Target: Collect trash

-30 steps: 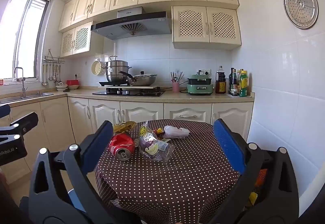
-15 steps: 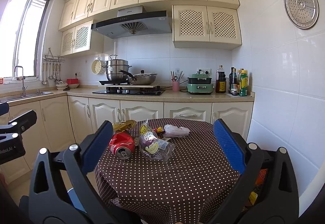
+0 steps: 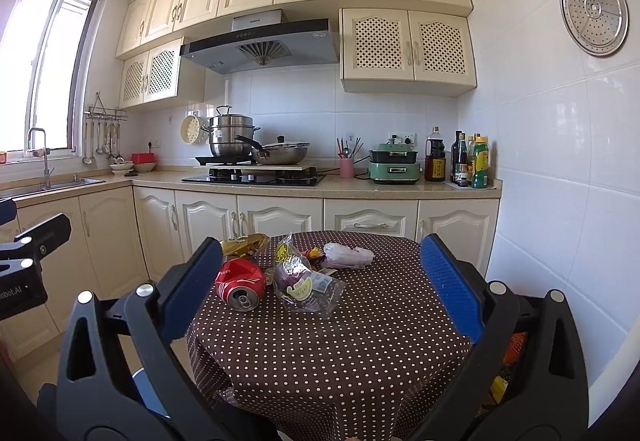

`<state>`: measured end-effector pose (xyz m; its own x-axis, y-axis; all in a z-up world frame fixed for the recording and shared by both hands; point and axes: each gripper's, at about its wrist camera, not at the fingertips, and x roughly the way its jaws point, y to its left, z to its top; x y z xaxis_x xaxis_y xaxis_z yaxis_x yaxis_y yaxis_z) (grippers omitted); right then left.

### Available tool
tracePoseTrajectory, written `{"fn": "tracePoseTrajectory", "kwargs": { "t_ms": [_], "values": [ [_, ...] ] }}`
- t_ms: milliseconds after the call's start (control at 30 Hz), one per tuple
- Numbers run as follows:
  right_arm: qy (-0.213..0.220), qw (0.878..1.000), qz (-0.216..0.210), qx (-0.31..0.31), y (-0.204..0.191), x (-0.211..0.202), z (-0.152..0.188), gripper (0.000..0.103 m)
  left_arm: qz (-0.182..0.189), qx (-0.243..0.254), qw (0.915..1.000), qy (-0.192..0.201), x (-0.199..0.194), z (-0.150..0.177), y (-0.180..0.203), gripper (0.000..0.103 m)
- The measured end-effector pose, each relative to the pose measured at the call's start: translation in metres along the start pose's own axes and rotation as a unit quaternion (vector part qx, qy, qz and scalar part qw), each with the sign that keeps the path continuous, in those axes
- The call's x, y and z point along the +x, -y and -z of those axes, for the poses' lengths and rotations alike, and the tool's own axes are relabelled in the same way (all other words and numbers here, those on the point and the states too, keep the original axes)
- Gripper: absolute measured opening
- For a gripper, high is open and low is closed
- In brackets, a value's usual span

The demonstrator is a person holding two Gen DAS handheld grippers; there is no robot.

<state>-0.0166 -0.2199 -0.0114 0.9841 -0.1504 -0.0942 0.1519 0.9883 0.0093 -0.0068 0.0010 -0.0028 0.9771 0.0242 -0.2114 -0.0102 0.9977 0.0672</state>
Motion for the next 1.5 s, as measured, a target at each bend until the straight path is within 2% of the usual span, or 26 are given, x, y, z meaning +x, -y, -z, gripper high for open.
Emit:
{"fn": "tracePoseTrajectory", "kwargs": {
  "t_ms": [1133, 1500],
  "values": [
    [-0.01, 1.0, -0.003, -0.003, -0.004, 0.006, 0.002, 0.097, -0.001, -0.001, 1.0, -0.004, 0.006, 0.002, -0.001, 0.095],
    [-0.033, 0.999, -0.006, 0.007, 0.001, 0.02, 0.012, 0.097, 0.002, 0.006, 0.9998, -0.019, 0.019, 0.009, 0.0, 0.095]
  ]
}}
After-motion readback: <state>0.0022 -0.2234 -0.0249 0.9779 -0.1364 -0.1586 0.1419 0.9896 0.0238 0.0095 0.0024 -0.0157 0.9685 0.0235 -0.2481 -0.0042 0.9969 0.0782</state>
